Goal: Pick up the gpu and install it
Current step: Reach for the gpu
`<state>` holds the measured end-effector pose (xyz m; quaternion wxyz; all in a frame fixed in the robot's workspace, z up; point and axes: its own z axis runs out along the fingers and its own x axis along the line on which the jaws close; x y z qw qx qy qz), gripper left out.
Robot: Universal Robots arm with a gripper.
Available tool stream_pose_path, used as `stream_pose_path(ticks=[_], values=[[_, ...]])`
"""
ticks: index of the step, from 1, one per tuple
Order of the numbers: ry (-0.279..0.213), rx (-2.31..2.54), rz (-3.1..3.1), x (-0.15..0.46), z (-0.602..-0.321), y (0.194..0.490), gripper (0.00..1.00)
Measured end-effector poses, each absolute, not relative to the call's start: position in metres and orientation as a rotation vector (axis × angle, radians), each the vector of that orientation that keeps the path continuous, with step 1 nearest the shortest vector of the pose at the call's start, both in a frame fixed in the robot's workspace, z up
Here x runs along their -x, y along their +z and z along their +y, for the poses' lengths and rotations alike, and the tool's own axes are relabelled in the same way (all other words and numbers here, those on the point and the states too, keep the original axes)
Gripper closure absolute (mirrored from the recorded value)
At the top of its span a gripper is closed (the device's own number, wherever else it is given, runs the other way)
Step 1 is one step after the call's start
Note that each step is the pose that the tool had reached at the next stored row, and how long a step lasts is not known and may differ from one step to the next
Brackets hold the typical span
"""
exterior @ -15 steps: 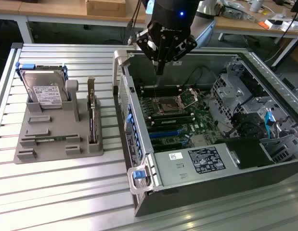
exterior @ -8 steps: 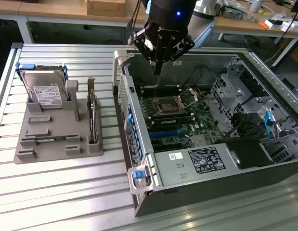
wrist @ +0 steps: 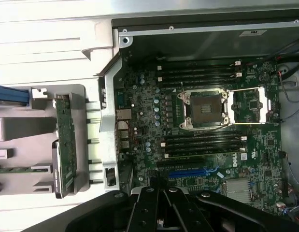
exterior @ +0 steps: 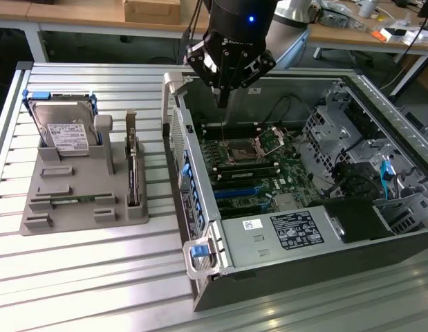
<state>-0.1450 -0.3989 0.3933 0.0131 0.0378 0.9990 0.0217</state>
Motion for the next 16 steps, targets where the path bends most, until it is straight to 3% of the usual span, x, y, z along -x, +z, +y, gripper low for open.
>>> stream_pose_path(ticks=[16], values=[[0.068,-0.118,3.113,0.1521,-0.3989,0.3933,0.89]])
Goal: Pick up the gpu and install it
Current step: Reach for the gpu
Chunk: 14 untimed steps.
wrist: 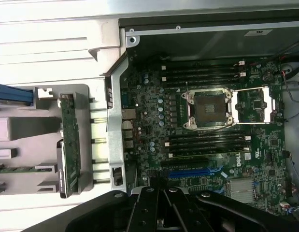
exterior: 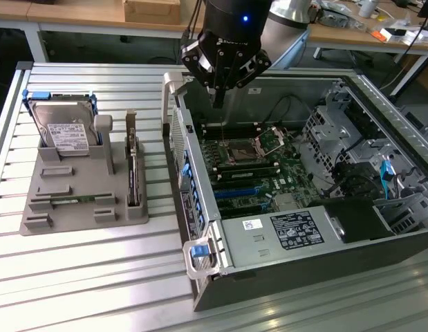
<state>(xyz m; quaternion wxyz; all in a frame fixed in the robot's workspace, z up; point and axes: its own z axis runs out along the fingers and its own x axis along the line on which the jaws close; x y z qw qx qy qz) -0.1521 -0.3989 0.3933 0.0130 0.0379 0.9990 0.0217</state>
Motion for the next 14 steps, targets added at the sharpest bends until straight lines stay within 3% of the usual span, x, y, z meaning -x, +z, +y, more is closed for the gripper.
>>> stream_pose_path(ticks=[14], values=[[0.068,-0.118,3.113,0.1584,-0.3989,0.3933,0.89]])
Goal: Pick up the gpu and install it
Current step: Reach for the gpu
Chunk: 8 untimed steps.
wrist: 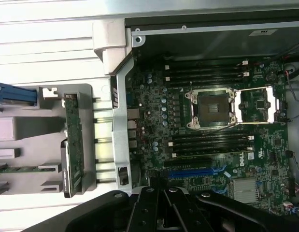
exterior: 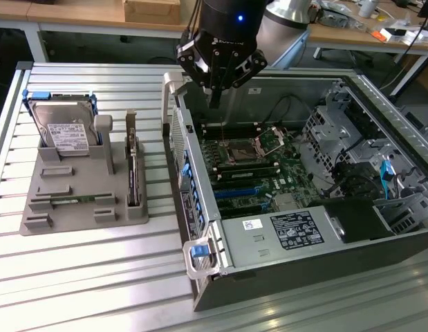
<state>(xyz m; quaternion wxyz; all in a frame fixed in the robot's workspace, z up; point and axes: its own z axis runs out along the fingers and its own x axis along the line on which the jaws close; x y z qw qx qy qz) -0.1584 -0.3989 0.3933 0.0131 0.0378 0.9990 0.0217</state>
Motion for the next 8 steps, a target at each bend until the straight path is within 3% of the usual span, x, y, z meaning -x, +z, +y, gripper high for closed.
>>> stream_pose_path(ticks=[8], values=[[0.068,-0.118,3.112,0.1619,-0.3989,0.3933,0.89]])
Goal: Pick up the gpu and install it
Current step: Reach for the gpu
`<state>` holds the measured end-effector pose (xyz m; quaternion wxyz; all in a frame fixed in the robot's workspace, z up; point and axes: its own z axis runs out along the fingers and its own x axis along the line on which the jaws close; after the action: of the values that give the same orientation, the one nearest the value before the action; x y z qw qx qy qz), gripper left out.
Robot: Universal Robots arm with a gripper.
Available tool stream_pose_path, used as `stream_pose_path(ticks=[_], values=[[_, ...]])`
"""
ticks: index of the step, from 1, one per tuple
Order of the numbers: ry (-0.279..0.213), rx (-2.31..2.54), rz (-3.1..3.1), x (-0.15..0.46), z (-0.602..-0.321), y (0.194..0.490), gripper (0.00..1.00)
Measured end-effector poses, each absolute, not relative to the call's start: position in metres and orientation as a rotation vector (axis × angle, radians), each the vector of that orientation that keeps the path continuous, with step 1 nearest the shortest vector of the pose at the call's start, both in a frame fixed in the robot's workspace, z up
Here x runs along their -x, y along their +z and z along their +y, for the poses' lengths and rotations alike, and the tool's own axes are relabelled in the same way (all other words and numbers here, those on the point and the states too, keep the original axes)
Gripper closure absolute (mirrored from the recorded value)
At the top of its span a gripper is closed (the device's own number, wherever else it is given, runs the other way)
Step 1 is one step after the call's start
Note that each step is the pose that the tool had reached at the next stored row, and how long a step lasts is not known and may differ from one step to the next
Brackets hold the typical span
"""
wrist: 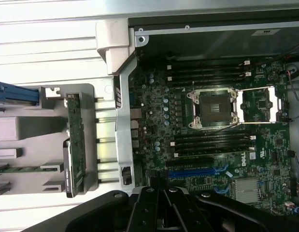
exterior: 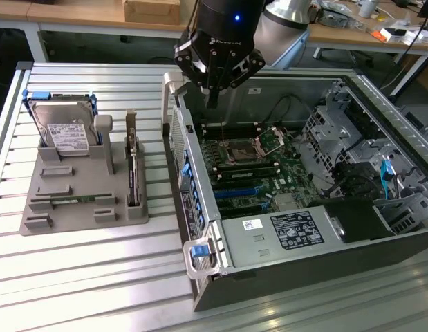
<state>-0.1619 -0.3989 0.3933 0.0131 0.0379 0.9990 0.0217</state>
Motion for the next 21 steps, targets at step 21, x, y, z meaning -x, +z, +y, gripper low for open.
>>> stream_pose_path(ticks=[21], values=[[0.068,-0.118,3.113,0.174,-0.399,0.393,0.89]])
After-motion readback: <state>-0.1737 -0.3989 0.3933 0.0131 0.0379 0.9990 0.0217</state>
